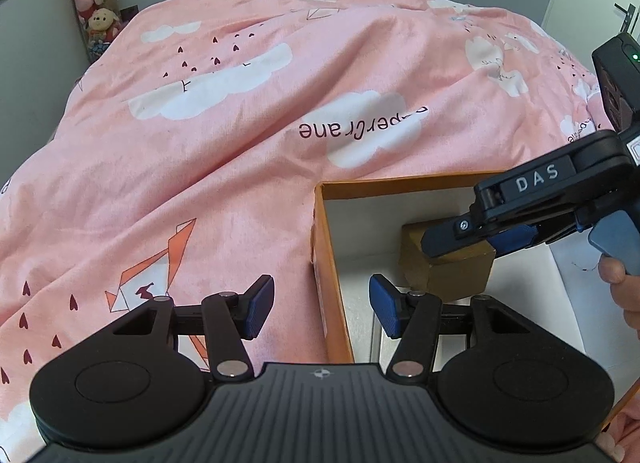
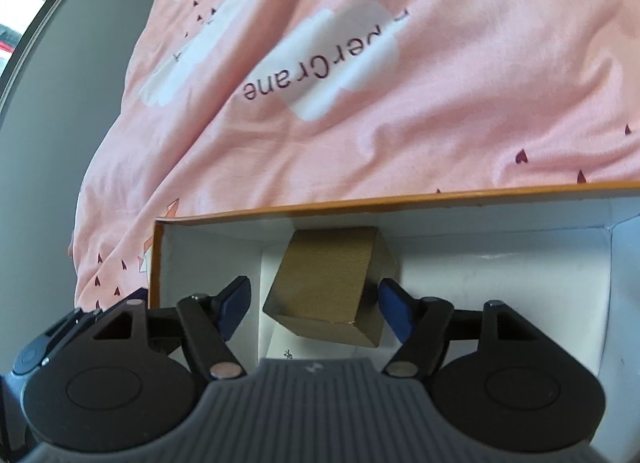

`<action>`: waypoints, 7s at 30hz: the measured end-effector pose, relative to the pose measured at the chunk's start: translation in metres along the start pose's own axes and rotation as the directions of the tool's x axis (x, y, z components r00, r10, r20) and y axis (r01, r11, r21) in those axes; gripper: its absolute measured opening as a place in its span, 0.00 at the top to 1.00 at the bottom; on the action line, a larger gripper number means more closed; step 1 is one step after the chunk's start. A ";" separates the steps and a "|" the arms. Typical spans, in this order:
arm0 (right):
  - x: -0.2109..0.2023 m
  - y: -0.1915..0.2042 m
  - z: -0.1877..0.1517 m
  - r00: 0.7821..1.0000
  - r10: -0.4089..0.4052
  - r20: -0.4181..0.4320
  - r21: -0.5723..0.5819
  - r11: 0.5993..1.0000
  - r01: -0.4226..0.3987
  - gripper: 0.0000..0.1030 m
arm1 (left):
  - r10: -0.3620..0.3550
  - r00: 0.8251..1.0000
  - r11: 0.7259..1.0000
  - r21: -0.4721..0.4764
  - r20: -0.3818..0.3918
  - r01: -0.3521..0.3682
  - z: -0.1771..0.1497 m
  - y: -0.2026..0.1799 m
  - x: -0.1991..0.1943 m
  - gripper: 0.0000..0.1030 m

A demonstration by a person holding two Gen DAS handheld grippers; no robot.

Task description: Organize objects

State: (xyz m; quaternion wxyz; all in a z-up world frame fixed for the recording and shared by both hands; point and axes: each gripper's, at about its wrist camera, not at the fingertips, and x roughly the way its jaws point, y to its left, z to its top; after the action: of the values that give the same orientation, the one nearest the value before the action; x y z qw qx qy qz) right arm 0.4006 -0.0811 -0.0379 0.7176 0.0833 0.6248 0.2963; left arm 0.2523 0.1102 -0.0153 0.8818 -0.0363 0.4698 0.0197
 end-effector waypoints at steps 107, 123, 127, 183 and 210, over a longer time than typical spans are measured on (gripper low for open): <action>0.059 0.035 -0.066 0.984 -0.093 -0.149 -0.194 0.979 0.063 0.91 | -0.119 0.989 0.990 -0.062 0.089 0.125 -0.039 0.005 -0.045 0.59; -0.012 0.057 -0.129 0.999 0.016 0.042 -0.322 0.947 -0.002 0.88 | -0.110 0.965 0.989 -0.073 0.237 0.131 -0.090 -0.025 -0.128 0.49; -0.055 0.058 -0.165 0.982 0.103 0.161 -0.402 0.915 -0.030 0.69 | -0.171 0.965 0.979 -0.073 0.199 0.189 -0.114 -0.032 -0.142 0.49; -0.042 0.016 -0.281 0.993 -0.106 0.054 -0.401 0.908 0.119 0.42 | -0.262 0.961 0.929 -0.293 -0.089 0.226 -0.221 -0.026 -0.073 0.73; 0.008 0.034 -0.285 0.989 -0.145 -0.032 -0.423 0.898 0.118 0.31 | -0.012 1.000 0.966 -0.257 0.005 0.013 -0.208 0.000 -0.105 0.69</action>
State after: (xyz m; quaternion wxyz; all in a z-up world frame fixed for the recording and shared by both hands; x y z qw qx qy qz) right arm 0.1202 -0.1211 -0.0865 0.7171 -0.1247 0.5727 0.3771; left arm 0.0218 0.0930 -0.0436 0.8705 -0.1534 0.4616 0.0748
